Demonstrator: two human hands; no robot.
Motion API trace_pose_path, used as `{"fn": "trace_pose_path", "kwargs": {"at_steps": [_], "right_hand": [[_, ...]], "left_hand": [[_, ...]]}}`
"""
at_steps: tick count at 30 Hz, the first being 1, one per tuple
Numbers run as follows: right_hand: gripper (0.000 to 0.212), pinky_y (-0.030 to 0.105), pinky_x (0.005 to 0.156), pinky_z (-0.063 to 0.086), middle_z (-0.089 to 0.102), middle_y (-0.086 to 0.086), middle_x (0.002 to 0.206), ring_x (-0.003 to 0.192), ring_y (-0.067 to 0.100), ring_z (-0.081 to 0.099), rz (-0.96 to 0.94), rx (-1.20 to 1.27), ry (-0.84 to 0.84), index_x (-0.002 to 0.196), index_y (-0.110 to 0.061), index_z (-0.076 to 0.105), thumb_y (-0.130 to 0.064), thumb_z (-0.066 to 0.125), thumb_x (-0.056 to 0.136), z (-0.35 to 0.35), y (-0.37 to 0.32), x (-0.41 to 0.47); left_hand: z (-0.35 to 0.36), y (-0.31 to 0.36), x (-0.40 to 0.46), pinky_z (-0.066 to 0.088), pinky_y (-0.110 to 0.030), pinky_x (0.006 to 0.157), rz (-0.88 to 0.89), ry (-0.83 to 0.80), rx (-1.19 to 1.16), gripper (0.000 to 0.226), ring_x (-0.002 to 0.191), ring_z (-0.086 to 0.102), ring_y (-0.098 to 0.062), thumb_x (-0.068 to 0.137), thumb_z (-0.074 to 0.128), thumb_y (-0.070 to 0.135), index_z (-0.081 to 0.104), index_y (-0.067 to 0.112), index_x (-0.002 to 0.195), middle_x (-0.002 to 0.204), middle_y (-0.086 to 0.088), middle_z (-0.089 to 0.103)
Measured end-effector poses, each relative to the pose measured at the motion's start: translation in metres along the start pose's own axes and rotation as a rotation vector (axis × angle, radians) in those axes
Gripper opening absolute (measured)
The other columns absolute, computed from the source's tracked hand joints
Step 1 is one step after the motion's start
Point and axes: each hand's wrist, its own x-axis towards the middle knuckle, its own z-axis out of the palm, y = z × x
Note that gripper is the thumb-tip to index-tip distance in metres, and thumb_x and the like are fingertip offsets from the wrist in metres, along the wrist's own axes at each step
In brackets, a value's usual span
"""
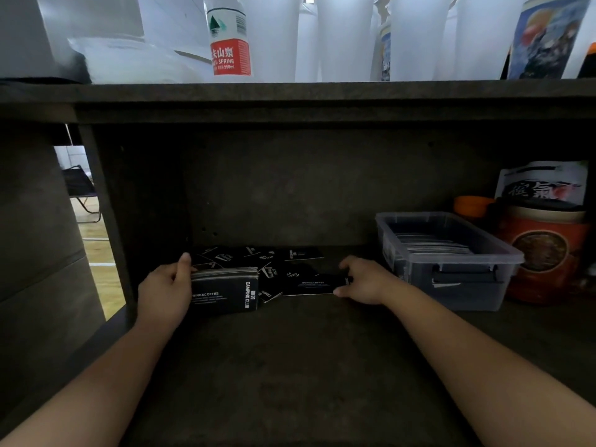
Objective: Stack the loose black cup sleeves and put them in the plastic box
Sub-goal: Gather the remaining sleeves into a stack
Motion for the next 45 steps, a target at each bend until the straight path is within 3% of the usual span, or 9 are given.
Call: {"fn": "trace_pose_path", "kwargs": {"at_steps": [5, 9, 14, 18, 21, 24, 29, 39, 45], "right_hand": [[0.060, 0.031, 0.098, 0.044, 0.045, 0.003, 0.133, 0.119, 0.020, 0.050, -0.022, 0.054, 0.096, 0.130, -0.022, 0.052, -0.028, 0.079, 0.077, -0.001, -0.008, -0.003], [0.017, 0.025, 0.084, 0.045, 0.062, 0.001, 0.116, 0.106, 0.012, 0.055, -0.067, 0.255, 0.248, 0.106, -0.021, 0.065, -0.013, 0.063, 0.091, -0.008, -0.007, -0.001], [0.016, 0.025, 0.078, 0.045, 0.065, 0.001, 0.104, 0.096, 0.014, 0.060, -0.070, 0.294, 0.568, 0.091, -0.023, 0.065, -0.010, 0.055, 0.094, -0.014, -0.004, 0.002], [0.012, 0.013, 0.076, 0.039, 0.066, 0.000, 0.101, 0.090, 0.008, 0.059, -0.240, 0.312, 0.730, 0.098, -0.019, 0.070, -0.017, 0.059, 0.094, -0.006, -0.010, -0.001], [0.010, 0.006, 0.073, 0.043, 0.066, -0.013, 0.089, 0.080, -0.004, 0.058, -0.306, 0.441, 0.608, 0.096, -0.021, 0.073, -0.021, 0.065, 0.091, 0.007, -0.029, -0.010], [0.010, 0.024, 0.079, 0.057, 0.067, -0.017, 0.084, 0.076, 0.001, 0.066, -0.332, 0.539, 0.449, 0.095, -0.022, 0.075, -0.021, 0.068, 0.089, 0.026, -0.046, -0.015], [0.025, 0.024, 0.085, 0.057, 0.067, -0.003, 0.114, 0.099, 0.006, 0.065, -0.432, 0.672, 0.167, 0.113, -0.015, 0.069, -0.007, 0.052, 0.097, 0.050, -0.067, -0.024], [0.027, 0.024, 0.089, 0.054, 0.069, 0.005, 0.109, 0.102, 0.012, 0.066, -0.430, 0.822, 0.066, 0.115, -0.009, 0.068, 0.002, 0.056, 0.093, 0.056, -0.066, -0.022], [0.053, 0.022, 0.106, 0.038, 0.049, -0.004, 0.141, 0.132, 0.008, 0.043, -0.466, 0.388, 0.119, 0.144, -0.027, 0.039, -0.024, 0.060, 0.095, 0.056, -0.056, -0.013]], "left_hand": [[-0.002, 0.004, -0.004, 0.040, -0.030, 0.072, -0.041, -0.019, -0.057, 0.039, 0.080, 0.057, -0.014, 0.100, 0.043, 0.044, 0.069, 0.019, 0.087, 0.081, 0.000, 0.064], [-0.001, 0.005, -0.004, 0.041, -0.031, 0.072, -0.047, 0.008, -0.045, 0.041, 0.078, 0.059, -0.017, 0.100, 0.042, 0.042, 0.069, 0.017, 0.081, 0.075, 0.000, 0.064], [0.000, 0.004, -0.003, 0.047, -0.035, 0.080, -0.060, -0.008, -0.081, 0.041, 0.083, 0.063, -0.019, 0.100, 0.043, 0.040, 0.072, 0.016, 0.083, 0.079, 0.000, 0.067], [0.003, 0.007, -0.007, 0.044, -0.025, 0.067, -0.027, -0.073, -0.116, 0.041, 0.079, 0.063, -0.012, 0.101, 0.043, 0.038, 0.071, 0.015, 0.082, 0.079, 0.001, 0.068], [0.002, 0.006, -0.007, 0.042, -0.022, 0.066, -0.017, -0.086, -0.118, 0.041, 0.080, 0.063, -0.011, 0.101, 0.043, 0.038, 0.073, 0.015, 0.084, 0.080, 0.000, 0.070], [0.002, 0.005, -0.006, 0.047, -0.029, 0.074, -0.007, -0.080, -0.133, 0.037, 0.086, 0.064, -0.013, 0.101, 0.041, 0.037, 0.070, 0.019, 0.089, 0.086, 0.002, 0.069], [0.002, 0.002, -0.004, 0.047, -0.036, 0.093, -0.038, -0.150, -0.281, 0.043, 0.097, 0.064, -0.009, 0.102, 0.033, 0.046, 0.072, 0.027, 0.105, 0.096, 0.007, 0.071], [-0.001, 0.006, -0.007, 0.050, -0.036, 0.082, -0.039, -0.280, -0.287, 0.047, 0.086, 0.069, -0.016, 0.099, 0.039, 0.049, 0.075, 0.021, 0.086, 0.084, 0.001, 0.074], [0.004, 0.007, -0.005, 0.046, -0.031, 0.072, -0.009, -0.058, -0.095, 0.053, 0.078, 0.064, -0.014, 0.099, 0.038, 0.048, 0.072, 0.016, 0.074, 0.075, -0.002, 0.070]]}}
